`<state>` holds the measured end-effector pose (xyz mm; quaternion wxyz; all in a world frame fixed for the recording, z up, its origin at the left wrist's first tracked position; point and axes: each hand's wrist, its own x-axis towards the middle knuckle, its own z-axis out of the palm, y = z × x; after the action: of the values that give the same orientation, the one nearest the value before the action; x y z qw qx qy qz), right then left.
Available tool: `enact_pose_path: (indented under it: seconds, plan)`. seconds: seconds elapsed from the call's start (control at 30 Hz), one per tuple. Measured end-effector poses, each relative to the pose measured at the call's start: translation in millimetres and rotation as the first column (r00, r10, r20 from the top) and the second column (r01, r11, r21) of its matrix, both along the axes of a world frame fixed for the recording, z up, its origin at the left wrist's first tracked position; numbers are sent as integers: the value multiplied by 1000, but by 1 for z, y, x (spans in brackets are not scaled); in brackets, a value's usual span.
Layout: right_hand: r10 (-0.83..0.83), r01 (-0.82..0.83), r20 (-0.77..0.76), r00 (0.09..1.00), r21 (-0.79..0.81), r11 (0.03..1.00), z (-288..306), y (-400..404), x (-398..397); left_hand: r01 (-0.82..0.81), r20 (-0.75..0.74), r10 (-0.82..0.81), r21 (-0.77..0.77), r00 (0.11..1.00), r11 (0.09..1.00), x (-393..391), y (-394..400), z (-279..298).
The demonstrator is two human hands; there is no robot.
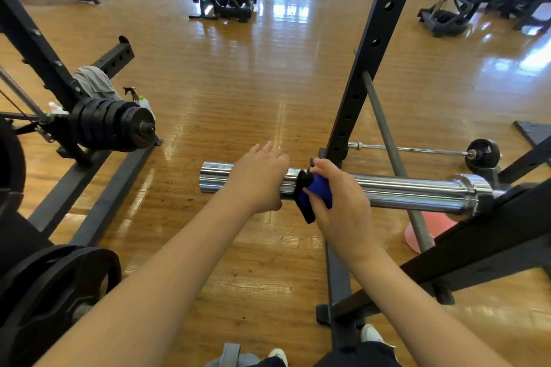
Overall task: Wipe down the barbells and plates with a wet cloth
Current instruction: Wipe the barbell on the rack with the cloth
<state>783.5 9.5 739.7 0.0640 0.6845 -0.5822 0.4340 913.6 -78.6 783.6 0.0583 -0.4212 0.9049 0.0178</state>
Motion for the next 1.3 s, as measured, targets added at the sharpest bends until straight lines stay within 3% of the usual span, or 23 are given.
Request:
enact_pose_path:
  seconds: [0.13,0.33,0.57,0.63,0.8,0.87,1.0,1.1,1.17,1.3]
  plan:
    - [15,-40,-162,987,-151,988,-8,-3,-4,-5,10,5,-10,1000,1000,0,1,0]
    - [-45,29,-354,934,-52,998,-14,0,-7,-25,-31,24,-49,999,998,1,3,-3]
    - [-1,-20,-369,929,-52,998,-28,11,-18,-18,-139,-44,-418,989,908,12,19,-27]
    - [1,-23,-355,935,-57,998,-29,13,-25,-17,-105,-24,-375,994,927,12,21,-24]
    - [-1,-21,-251,968,-87,996,-15,18,-19,-4,53,9,-90,999,996,5,5,-5]
    - [30,-54,-243,970,-91,994,-10,15,-6,-9,61,14,-70,998,998,3,2,1]
    - [12,-16,-292,956,-12,1000,-13,5,3,-148,-96,124,-292,988,945,2,31,-21]
    - [31,-26,-339,940,21,999,-19,8,-5,-161,-304,24,-434,952,887,3,35,-45]
    - [46,-37,-355,934,33,999,-20,10,-11,-123,-302,-41,-502,952,856,6,27,-48]
    - [39,-26,-322,946,43,999,-17,17,-21,-71,-263,-42,-407,964,911,6,21,-41]
